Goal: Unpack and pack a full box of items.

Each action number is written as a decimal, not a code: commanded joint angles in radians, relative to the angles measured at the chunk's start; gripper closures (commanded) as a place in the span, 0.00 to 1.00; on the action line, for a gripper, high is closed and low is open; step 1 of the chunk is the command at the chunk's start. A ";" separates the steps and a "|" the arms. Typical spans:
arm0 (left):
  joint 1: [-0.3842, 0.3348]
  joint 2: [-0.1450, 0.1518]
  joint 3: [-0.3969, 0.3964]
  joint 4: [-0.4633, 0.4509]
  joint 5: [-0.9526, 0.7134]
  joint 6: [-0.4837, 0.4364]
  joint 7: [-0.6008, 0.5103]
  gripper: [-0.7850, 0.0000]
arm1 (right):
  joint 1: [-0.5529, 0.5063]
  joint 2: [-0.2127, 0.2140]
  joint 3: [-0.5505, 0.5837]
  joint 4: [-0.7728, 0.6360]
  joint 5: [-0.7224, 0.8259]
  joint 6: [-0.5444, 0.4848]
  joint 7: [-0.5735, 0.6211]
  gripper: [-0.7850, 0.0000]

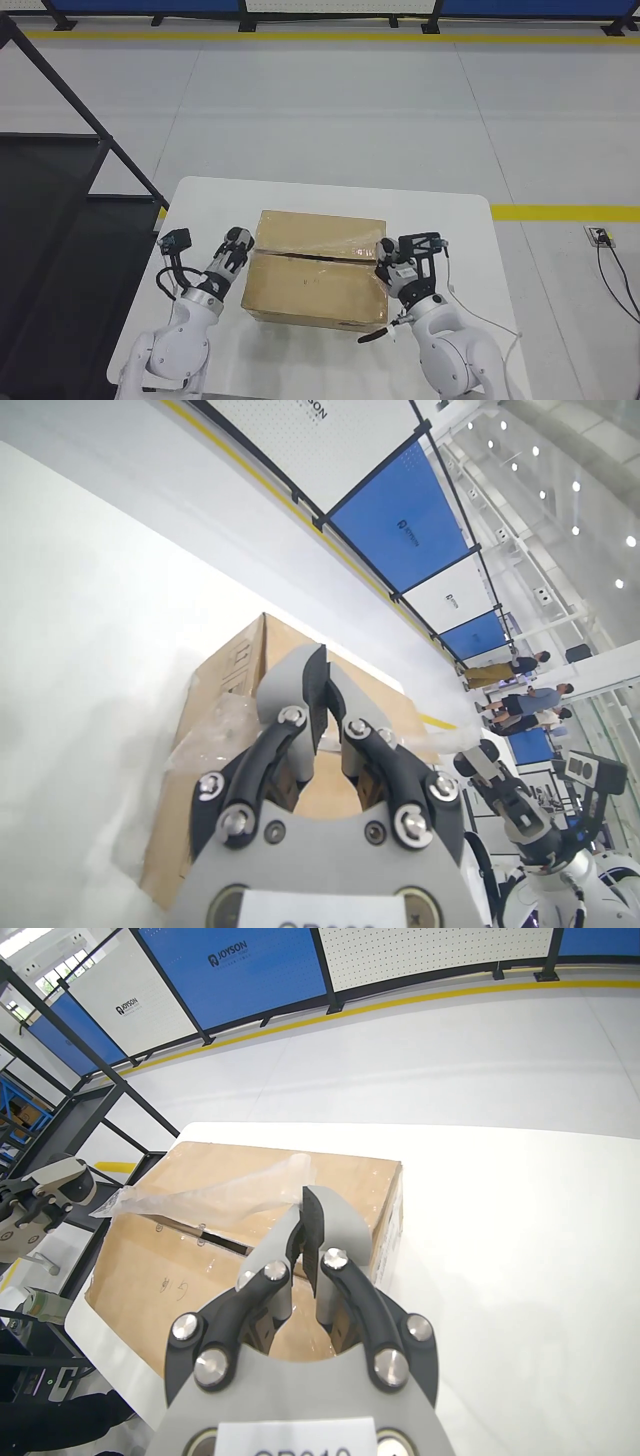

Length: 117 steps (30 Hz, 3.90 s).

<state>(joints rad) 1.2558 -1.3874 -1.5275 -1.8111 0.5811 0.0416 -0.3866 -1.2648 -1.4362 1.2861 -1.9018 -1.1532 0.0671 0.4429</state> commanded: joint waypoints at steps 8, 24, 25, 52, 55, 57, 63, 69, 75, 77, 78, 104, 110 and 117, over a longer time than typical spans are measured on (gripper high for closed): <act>-0.102 0.014 0.040 0.087 0.075 0.025 -0.165 1.00 | -0.006 0.004 -0.003 -0.007 -0.015 -0.011 0.008 1.00; -0.058 0.024 0.049 0.078 0.037 0.014 -0.145 1.00 | -0.003 0.009 0.002 0.005 -0.015 -0.015 0.006 0.93; -0.055 0.025 0.049 0.078 0.038 0.014 -0.142 1.00 | -0.004 0.010 0.003 0.006 -0.015 -0.016 0.006 0.88; -0.047 0.042 0.054 0.094 0.006 0.024 -0.119 1.00 | -0.046 0.021 0.039 -0.015 -0.006 0.008 0.000 0.60; -0.046 0.044 0.055 0.095 0.003 0.023 -0.119 1.00 | -0.065 0.023 0.053 -0.031 -0.001 0.013 -0.013 0.60; -0.046 0.045 0.055 0.096 0.002 0.024 -0.118 1.00 | -0.081 0.025 0.065 -0.045 0.001 0.015 -0.018 0.59; -0.046 0.048 0.059 0.098 -0.006 0.021 -0.114 1.00 | -0.118 0.030 0.088 -0.077 0.012 0.009 -0.030 0.56; -0.046 0.051 0.062 0.102 -0.011 0.022 -0.108 1.00 | -0.110 0.031 0.077 -0.063 0.007 0.005 -0.026 0.53; -0.046 0.054 0.070 0.110 -0.010 0.020 -0.105 1.00 | -0.109 0.033 0.076 -0.065 0.007 0.008 -0.028 0.08; -0.048 0.055 0.073 0.114 -0.011 0.021 -0.104 1.00 | -0.115 0.034 0.077 -0.071 0.005 0.009 -0.029 0.00; -0.049 0.055 0.075 0.116 -0.012 0.021 -0.103 1.00 | -0.118 0.034 0.078 -0.074 0.004 0.009 -0.030 0.00; -0.014 0.066 0.071 0.003 -0.099 0.017 -0.098 1.00 | -0.131 0.038 0.065 -0.090 -0.059 0.083 -0.013 0.00; -0.044 0.065 0.119 -0.016 -0.106 0.060 -0.147 1.00 | -0.125 0.039 0.064 -0.084 -0.054 0.078 -0.016 0.00; -0.153 0.056 0.230 0.092 -0.046 0.148 -0.202 1.00 | -0.112 0.039 0.062 -0.077 -0.054 0.073 -0.010 0.00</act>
<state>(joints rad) 1.1150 -1.3301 -1.3102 -1.7346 0.5241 0.1807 -0.5863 -1.3778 -1.3970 1.3483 -1.9786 -1.2068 0.1402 0.4323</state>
